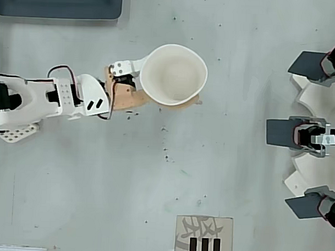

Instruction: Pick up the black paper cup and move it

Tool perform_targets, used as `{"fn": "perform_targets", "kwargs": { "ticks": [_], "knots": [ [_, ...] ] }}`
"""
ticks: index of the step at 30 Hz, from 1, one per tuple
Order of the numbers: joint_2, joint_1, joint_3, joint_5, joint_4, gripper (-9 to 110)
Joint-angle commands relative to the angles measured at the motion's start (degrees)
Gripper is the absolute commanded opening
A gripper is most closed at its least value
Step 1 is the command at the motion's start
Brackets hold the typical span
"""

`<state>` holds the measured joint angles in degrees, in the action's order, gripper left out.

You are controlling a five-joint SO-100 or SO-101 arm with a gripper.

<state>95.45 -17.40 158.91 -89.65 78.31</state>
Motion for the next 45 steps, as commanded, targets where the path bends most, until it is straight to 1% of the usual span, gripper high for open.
{"fn": "perform_targets", "kwargs": {
  "ticks": [1,10,23,32,38,45],
  "knots": [
    [5.1,1.0,1.4,-0.4,1.3,5],
    [10.6,4.7,6.9,-0.7,-0.1,5],
    [10.6,10.6,6.4,-0.3,-6.9,6],
    [5.0,12.7,-1.0,0.2,-9.6,6],
    [2.7,13.1,-7.7,0.4,-14.6,6],
    [-1.7,14.5,-16.0,0.4,-17.8,6]
  ]
}}
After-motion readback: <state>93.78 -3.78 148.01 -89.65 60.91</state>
